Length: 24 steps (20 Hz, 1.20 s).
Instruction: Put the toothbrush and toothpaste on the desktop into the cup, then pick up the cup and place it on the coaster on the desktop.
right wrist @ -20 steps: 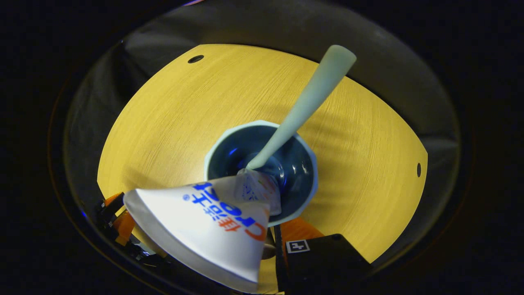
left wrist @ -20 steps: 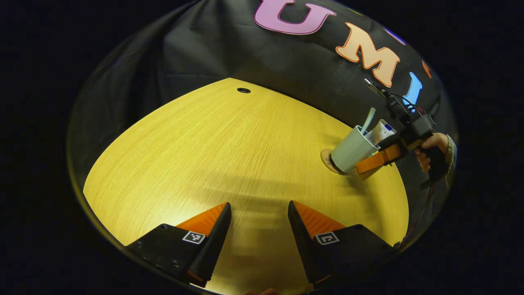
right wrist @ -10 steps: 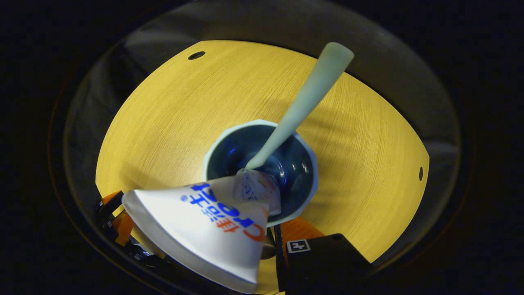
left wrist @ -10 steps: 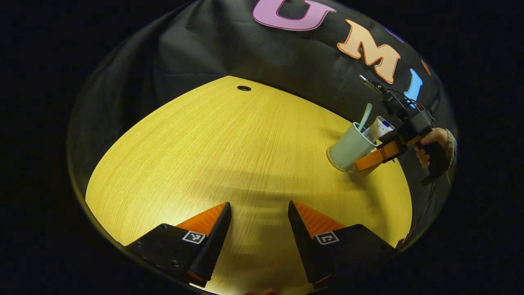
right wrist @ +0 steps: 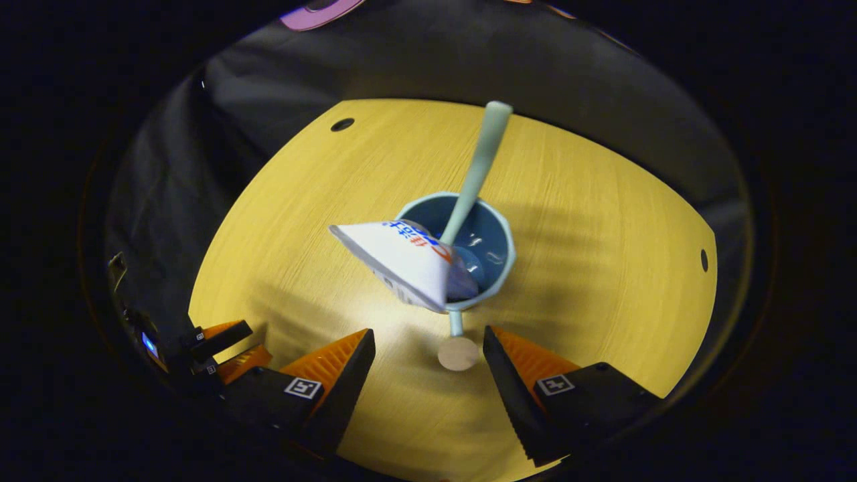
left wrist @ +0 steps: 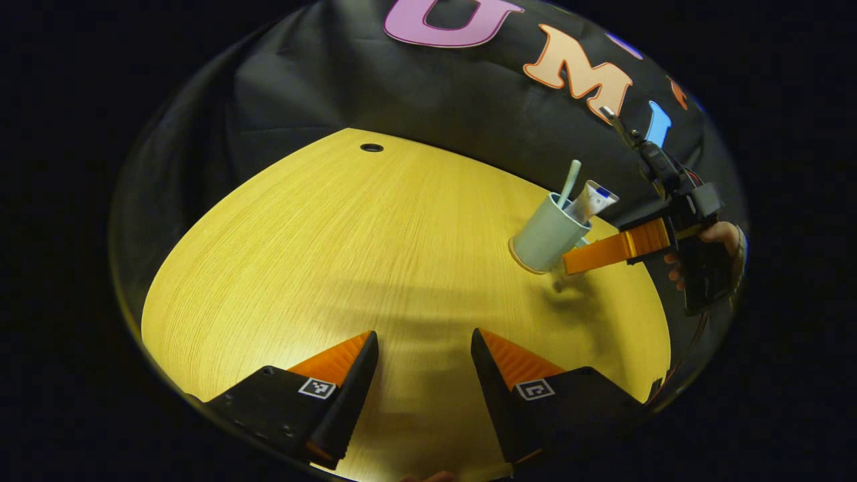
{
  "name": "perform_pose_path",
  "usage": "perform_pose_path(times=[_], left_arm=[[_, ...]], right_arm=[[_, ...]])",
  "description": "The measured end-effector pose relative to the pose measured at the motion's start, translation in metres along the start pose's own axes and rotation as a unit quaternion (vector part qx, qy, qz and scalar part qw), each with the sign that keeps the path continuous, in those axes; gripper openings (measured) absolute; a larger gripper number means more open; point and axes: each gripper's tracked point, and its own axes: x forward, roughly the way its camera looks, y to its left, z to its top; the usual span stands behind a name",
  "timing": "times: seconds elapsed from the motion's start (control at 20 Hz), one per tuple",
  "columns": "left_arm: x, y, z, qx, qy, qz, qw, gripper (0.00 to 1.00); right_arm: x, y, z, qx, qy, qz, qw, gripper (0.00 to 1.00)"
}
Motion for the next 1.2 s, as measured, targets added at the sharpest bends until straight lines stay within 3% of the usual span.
perform_pose_path(times=[0.3,0.75,1.0,1.15,1.2], left_arm=[[-0.003,-0.021,0.001,0.043,0.007,-0.027,0.999,0.82],[-0.019,-0.104,-0.002,0.080,-0.005,-0.035,0.996,0.82],[-0.024,-0.161,-0.010,0.055,-0.013,-0.038,0.998,0.81],[-0.031,-0.185,-0.011,0.031,-0.020,-0.043,0.998,0.81],[-0.032,-0.188,-0.011,0.033,-0.022,-0.039,0.998,0.81]], right_arm=[[-0.061,-0.046,-0.022,0.044,-0.100,-0.072,0.991,0.96],[-0.142,-0.109,-0.107,0.134,-0.183,-0.087,0.970,0.98],[-0.166,-0.143,-0.159,0.143,-0.204,-0.099,0.963,0.96],[-0.179,-0.152,-0.168,0.152,-0.227,-0.095,0.957,0.99],[-0.181,-0.153,-0.170,0.158,-0.232,-0.090,0.956,0.96]])
